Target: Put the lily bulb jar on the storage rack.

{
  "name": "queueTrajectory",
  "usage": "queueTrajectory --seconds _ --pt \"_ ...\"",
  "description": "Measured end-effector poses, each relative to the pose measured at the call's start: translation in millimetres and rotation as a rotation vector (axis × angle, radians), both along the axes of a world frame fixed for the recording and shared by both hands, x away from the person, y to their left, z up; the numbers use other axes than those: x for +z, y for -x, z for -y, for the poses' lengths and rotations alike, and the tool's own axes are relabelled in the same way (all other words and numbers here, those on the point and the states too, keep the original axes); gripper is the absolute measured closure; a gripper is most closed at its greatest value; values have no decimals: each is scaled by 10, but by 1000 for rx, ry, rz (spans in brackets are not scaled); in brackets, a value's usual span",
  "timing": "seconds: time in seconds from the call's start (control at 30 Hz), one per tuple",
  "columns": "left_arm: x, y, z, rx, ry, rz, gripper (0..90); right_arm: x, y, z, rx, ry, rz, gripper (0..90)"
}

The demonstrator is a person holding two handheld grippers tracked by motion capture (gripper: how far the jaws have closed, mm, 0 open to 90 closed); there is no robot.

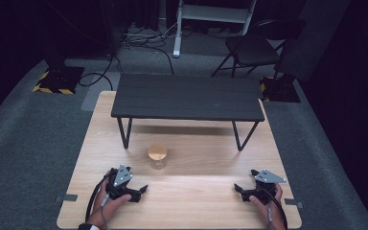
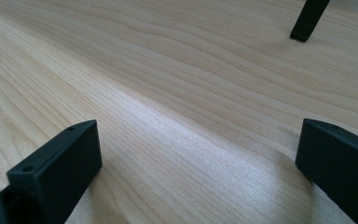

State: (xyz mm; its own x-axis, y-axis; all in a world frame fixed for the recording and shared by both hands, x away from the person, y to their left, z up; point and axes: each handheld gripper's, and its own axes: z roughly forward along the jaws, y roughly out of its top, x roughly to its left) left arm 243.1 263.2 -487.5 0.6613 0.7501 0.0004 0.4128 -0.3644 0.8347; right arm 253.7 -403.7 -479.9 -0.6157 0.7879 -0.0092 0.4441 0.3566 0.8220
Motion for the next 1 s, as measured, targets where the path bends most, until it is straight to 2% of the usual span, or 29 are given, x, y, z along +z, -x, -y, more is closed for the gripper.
queueTrajectory --seconds 0.73,0.9,0.97,1.0 --pt "5 -20 -2 -5 -3 0 5 1 4 0 1 1 1 0" --pt "100 -42 4 -2 -45 -14 13 2 6 -3 1 1 0 0" --pt "110 -37 -8 -16 -59 -2 23 2 8 -3 3 2 1 0" --pt "139 -80 -10 -42 -64 -19 18 2 5 3 13 3 2 0"
